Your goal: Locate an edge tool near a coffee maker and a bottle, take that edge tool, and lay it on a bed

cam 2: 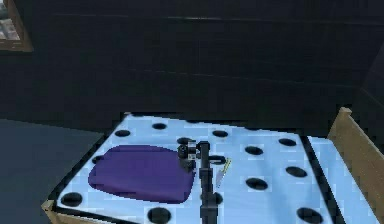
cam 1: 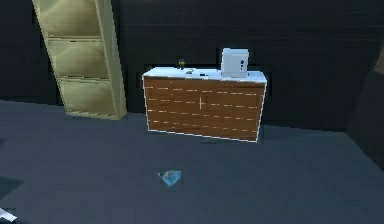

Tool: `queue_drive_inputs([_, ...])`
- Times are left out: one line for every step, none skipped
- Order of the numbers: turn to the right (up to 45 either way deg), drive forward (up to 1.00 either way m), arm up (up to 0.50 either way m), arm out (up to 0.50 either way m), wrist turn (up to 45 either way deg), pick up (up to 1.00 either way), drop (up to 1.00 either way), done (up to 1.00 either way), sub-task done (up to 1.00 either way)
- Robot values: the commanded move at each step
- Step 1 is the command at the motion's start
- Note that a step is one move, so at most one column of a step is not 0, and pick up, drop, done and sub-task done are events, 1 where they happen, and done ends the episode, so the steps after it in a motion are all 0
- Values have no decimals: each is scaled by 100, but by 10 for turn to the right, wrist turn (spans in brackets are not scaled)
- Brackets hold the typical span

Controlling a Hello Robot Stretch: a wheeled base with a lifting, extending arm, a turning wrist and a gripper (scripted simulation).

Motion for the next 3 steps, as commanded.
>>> queue_drive_inputs([0, 0, 10, 0, 0, 0, 0, 0, 0])
queue_drive_inputs([0, 0, 0, -8, 0, 0, 0, 0, 0])
queue_drive_inputs([0, 0, 0, 0, 0, 0, 0, 100, 0])
